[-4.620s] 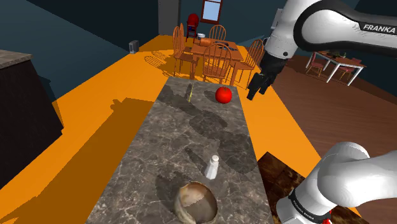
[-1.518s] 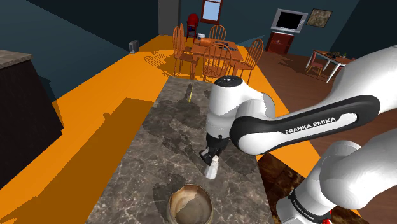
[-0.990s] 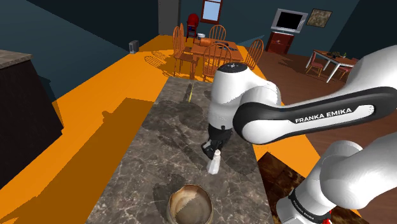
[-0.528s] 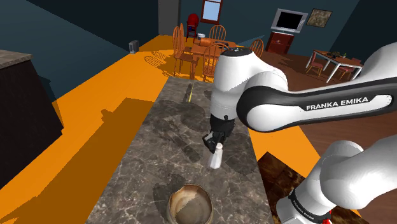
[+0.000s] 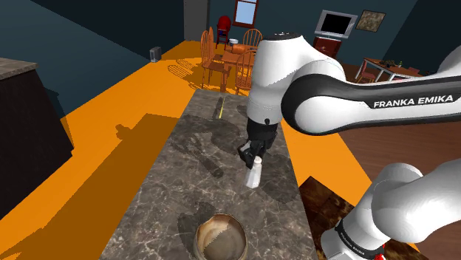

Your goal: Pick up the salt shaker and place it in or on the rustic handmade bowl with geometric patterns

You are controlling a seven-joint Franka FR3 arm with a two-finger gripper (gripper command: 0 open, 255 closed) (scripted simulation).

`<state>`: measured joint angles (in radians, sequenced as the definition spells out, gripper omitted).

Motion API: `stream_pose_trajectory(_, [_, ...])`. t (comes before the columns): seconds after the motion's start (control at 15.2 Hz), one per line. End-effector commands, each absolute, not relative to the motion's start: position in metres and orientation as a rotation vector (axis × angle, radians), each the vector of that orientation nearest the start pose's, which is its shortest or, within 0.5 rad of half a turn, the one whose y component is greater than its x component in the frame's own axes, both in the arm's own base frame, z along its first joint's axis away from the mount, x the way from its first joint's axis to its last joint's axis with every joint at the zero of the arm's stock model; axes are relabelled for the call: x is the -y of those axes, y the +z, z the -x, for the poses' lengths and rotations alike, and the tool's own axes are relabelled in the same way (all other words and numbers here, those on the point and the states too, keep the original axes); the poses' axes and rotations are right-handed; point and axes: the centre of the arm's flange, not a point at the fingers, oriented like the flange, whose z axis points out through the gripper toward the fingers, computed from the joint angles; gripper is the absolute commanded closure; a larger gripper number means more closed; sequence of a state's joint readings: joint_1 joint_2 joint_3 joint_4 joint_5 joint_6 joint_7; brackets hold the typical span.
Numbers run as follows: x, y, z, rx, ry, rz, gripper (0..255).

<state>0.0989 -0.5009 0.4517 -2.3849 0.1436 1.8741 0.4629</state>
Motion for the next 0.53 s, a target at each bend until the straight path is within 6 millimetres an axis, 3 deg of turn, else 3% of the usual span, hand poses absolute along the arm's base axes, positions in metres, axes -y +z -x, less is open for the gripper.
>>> stream_pose_trajectory(0.0, [-0.232, 0.491, -0.336, -0.022, 0.013, 3.231, 255])
stream_pose_trajectory(0.46, [-0.232, 0.528, -0.336, -0.022, 0.013, 3.231, 255])
